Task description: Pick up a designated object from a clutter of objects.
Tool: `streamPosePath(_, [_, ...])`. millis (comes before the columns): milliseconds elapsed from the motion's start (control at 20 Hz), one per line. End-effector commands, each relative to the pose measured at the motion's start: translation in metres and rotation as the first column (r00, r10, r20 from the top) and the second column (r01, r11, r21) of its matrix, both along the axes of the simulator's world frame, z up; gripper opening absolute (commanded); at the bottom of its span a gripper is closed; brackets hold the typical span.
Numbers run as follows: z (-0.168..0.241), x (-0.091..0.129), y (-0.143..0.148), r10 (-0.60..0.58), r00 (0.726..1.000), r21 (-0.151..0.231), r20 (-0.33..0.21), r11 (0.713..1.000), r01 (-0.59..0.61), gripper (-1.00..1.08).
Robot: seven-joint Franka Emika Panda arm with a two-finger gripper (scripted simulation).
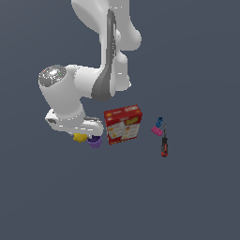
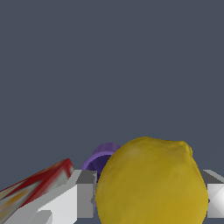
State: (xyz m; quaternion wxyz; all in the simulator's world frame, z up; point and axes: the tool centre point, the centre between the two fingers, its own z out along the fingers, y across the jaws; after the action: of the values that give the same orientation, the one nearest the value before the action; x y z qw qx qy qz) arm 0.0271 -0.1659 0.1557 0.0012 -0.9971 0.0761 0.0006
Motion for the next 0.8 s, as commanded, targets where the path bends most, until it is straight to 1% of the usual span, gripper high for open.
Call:
streamPosePath(0, [0.020, -0.014, -0.006, 0.000, 1.000, 0.000, 0.001, 1.000, 0.000, -1.00])
streamPosePath(750, [0.146, -0.101, -0.047, 0.000, 1.000, 0.000, 0.001, 1.000, 0.000, -1.00])
